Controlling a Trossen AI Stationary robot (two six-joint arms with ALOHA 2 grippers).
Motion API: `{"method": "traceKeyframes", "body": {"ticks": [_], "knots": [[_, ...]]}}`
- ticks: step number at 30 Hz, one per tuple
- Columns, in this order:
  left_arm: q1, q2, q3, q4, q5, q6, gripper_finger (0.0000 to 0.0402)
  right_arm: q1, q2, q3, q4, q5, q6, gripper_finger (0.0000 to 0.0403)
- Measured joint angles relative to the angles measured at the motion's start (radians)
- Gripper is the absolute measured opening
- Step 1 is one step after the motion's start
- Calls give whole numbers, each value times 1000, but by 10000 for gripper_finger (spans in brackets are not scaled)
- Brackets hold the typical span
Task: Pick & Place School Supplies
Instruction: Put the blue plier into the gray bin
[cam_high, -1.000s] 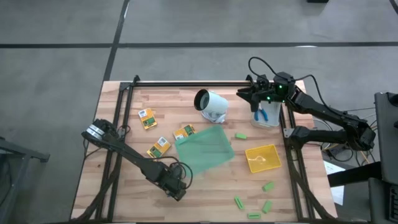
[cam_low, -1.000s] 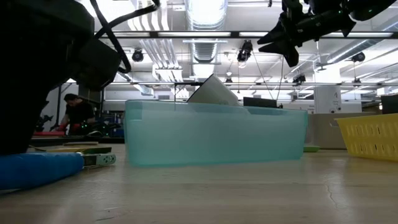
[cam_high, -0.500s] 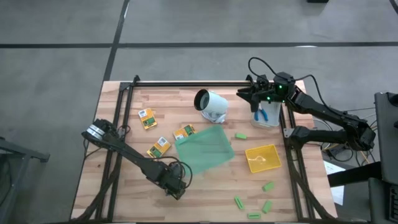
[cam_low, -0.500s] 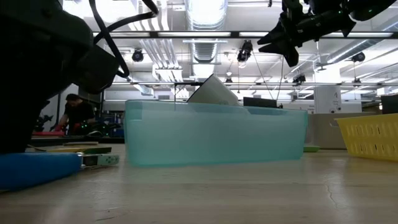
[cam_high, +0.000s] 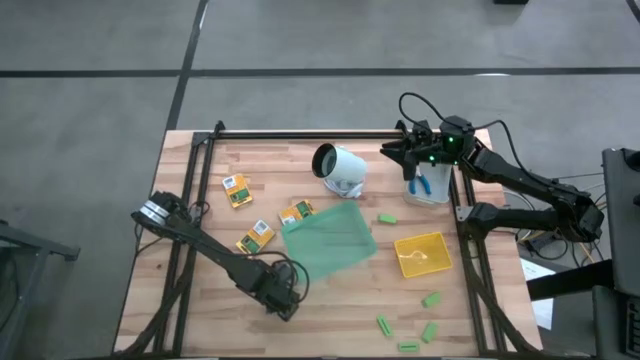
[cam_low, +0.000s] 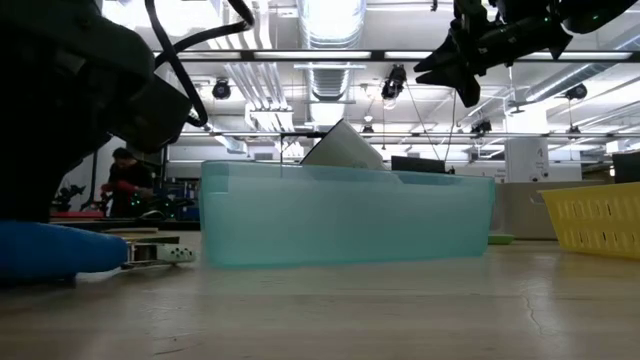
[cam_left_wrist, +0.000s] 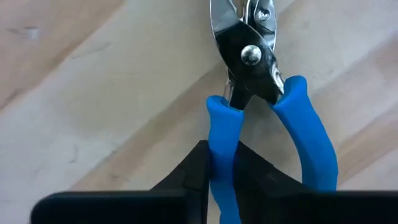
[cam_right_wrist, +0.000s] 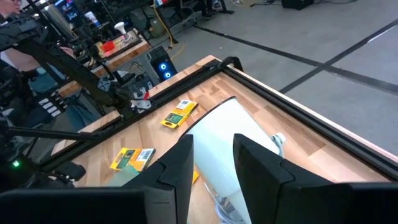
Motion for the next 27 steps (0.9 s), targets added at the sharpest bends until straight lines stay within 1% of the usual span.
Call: {"method": "traceKeyframes", "body": {"ticks": [2,5,8,13,17,20,23,27], "knots": [[1,0,14,-8,3,0,56,0,0,0,-3,0,1,114],[3,-2,53,-79,-2,3,58,0,0,0,-7,0,2,113],[4,-2,107,-188,-13,35,55,0,0,0,-7,0,4,108],[9,-6,198,-427,-54,82,55,0,0,0,-7,0,4,102],[25,-47,242,-539,-112,95,56,0,0,0,-12,0,4,98],[41,-104,264,-549,-188,113,56,0,0,0,-19,0,4,98],[60,-173,285,-551,-302,127,56,0,0,0,-19,0,4,99],[78,-262,325,-549,-541,204,57,0,0,0,-21,-1,36,100]]}}
